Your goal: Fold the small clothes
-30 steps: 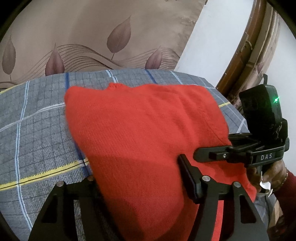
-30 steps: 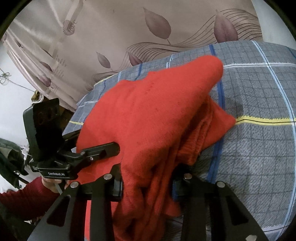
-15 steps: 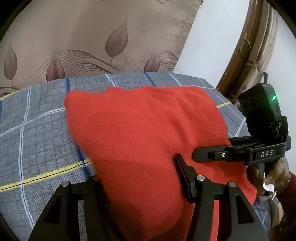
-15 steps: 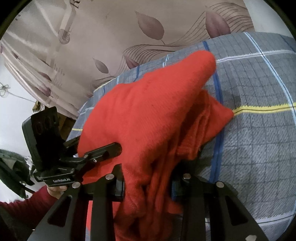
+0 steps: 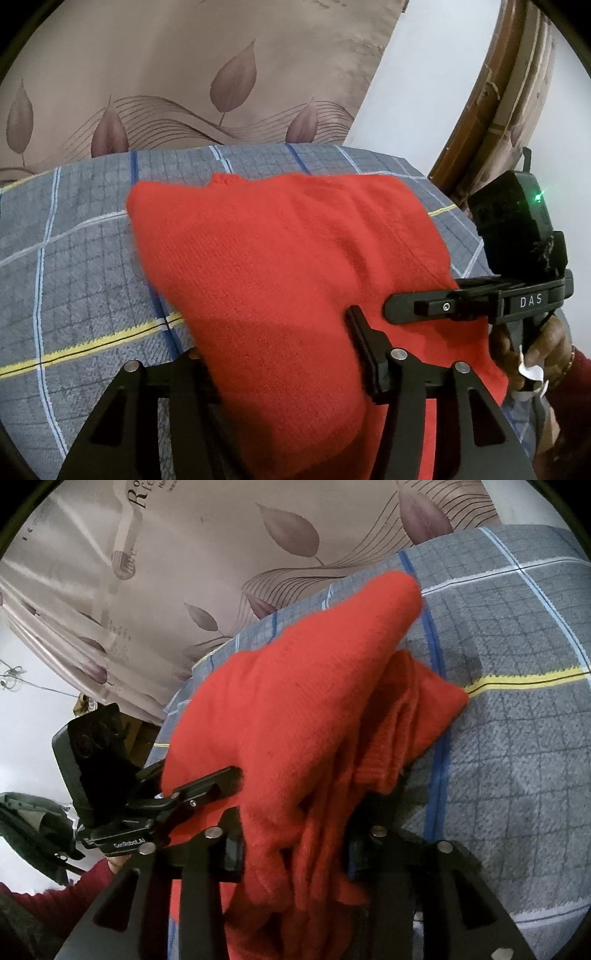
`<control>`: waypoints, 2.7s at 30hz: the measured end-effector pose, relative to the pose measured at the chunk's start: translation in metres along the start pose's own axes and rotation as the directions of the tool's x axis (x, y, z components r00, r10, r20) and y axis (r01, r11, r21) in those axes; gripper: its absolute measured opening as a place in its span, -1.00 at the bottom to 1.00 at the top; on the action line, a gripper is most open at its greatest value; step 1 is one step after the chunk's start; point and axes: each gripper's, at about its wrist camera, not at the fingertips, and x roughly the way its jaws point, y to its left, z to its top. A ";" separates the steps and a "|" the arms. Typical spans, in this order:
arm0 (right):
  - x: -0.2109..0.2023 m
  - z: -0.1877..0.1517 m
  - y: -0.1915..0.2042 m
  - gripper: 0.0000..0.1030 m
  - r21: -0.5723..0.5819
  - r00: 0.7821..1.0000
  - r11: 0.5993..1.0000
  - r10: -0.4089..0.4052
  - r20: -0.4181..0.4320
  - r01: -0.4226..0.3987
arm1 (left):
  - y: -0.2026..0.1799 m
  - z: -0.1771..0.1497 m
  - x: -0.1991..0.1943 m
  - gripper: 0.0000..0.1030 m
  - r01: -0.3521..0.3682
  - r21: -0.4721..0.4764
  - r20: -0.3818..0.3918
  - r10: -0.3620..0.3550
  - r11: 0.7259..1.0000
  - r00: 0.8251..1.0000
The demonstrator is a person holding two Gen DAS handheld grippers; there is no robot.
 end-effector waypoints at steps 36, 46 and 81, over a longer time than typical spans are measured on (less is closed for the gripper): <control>-0.005 -0.007 0.045 -0.47 0.068 0.998 0.998 0.007 0.068 -0.012 | -0.010 0.003 -0.038 -0.30 -0.052 0.001 0.038 0.052 0.999 0.998; 0.002 -0.015 0.078 -0.48 0.041 0.997 0.998 0.044 0.062 -0.046 | -0.003 -0.007 -0.080 -0.30 -0.097 0.002 0.064 0.096 0.995 0.993; 0.032 -0.103 0.198 -0.48 -0.053 0.992 0.991 0.118 -0.034 -0.120 | 0.000 -0.105 -0.216 -0.30 -0.238 -0.045 0.102 0.241 0.970 0.965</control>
